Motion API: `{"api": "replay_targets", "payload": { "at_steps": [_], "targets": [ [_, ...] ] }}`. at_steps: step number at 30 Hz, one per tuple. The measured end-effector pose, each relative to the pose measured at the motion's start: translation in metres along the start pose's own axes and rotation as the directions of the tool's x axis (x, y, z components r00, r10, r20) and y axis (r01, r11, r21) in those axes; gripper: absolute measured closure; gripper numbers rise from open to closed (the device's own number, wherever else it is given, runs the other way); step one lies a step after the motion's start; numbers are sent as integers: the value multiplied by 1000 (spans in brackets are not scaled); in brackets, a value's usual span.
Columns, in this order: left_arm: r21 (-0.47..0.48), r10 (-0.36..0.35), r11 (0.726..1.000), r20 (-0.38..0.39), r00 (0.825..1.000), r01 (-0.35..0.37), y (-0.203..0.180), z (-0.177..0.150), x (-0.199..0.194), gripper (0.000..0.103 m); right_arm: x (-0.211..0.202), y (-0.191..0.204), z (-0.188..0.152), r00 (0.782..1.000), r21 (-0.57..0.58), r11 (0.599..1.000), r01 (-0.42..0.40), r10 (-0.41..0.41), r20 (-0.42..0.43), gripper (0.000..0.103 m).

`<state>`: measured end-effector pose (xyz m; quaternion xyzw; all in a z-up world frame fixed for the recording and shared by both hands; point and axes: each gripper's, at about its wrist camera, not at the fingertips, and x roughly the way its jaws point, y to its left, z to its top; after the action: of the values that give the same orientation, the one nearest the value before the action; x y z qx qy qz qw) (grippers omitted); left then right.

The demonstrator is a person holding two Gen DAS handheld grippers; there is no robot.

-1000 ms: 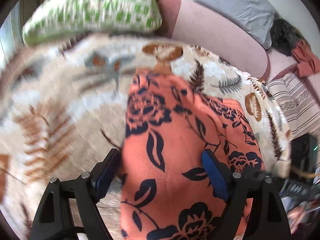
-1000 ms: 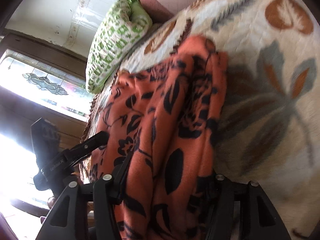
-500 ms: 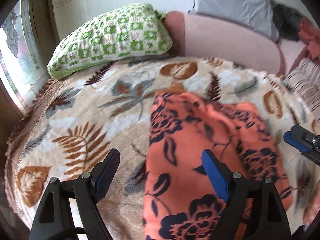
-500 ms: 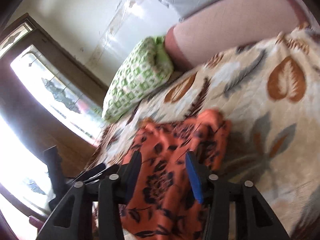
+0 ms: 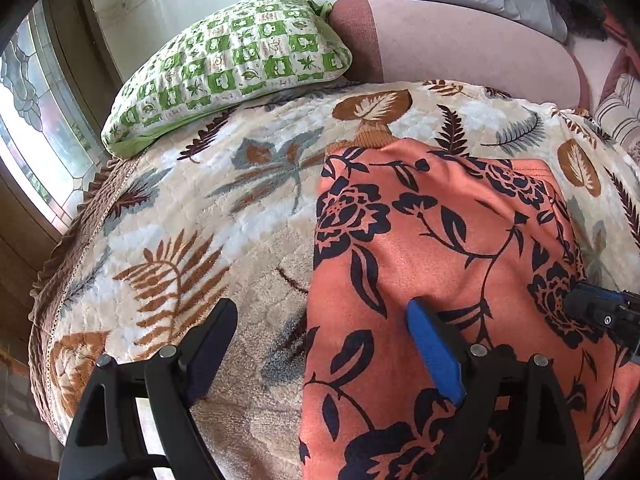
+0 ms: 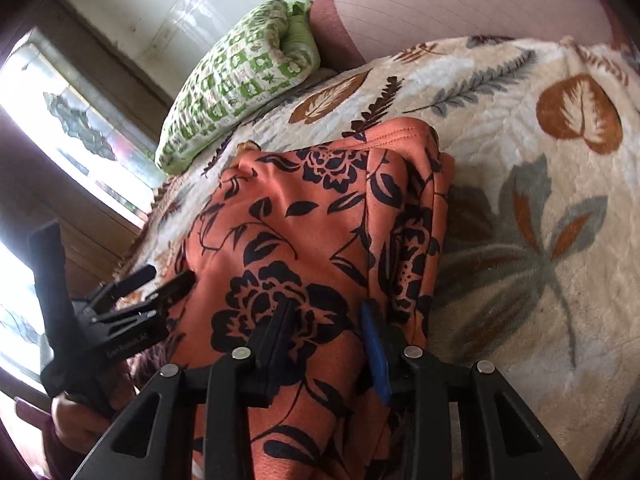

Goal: Fold small clothes

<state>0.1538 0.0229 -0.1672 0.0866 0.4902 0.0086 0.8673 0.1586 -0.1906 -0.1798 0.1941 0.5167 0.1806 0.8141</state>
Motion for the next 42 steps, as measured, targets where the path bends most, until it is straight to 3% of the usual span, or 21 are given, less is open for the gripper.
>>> {"api": "replay_targets", "payload": {
  "at_steps": [9, 10, 11, 12, 21, 24, 30, 33, 35, 37, 42],
  "targets": [
    [-44, -4, 999, -3, 1000, 4, 4, 3, -4, 14, -20, 10, -1, 998, -39, 999, 27, -25, 50, 64],
    [-51, -4, 999, -1, 1000, 4, 5, 3, -6, 14, -25, 12, -2, 997, -43, 998, 38, -35, 69, 59],
    [-56, -3, 998, 1, 1000, 3, 5, 3, -8, 14, -30, 14, -2, 995, -46, 998, 52, -48, 90, 49],
    [-60, 0, 998, 2, 1000, 0, 5, 4, -10, 14, -35, 16, -3, 992, -53, 996, 66, -60, 115, 47],
    [-124, 45, 992, 69, 997, -36, 8, 4, -51, 14, -82, 42, -19, 958, -92, 984, 154, -126, 256, 47],
    [-143, 94, 987, 115, 989, -77, 9, 6, -77, 14, -101, 51, -26, 943, -95, 979, 183, -147, 297, 47],
    [-157, 146, 981, 204, 968, -115, 21, -4, -135, 14, -150, 71, -51, 890, -131, 955, 268, -193, 412, 42],
    [-166, 197, 973, 239, 951, -160, 27, -3, -165, 14, -172, 86, -53, 875, -145, 945, 293, -205, 439, 41],
    [-187, 192, 972, 270, 943, -144, 35, -3, -187, 14, -187, 99, -55, 857, -155, 935, 318, -214, 468, 30],
    [-218, 169, 970, 290, 942, -107, 45, -3, -209, 12, -200, 112, -59, 833, -155, 918, 365, -247, 495, 26],
    [-256, 208, 959, 332, 920, -125, 59, -7, -250, 11, -217, 127, -62, 840, -121, 926, 358, -263, 474, 25]
  ]
}}
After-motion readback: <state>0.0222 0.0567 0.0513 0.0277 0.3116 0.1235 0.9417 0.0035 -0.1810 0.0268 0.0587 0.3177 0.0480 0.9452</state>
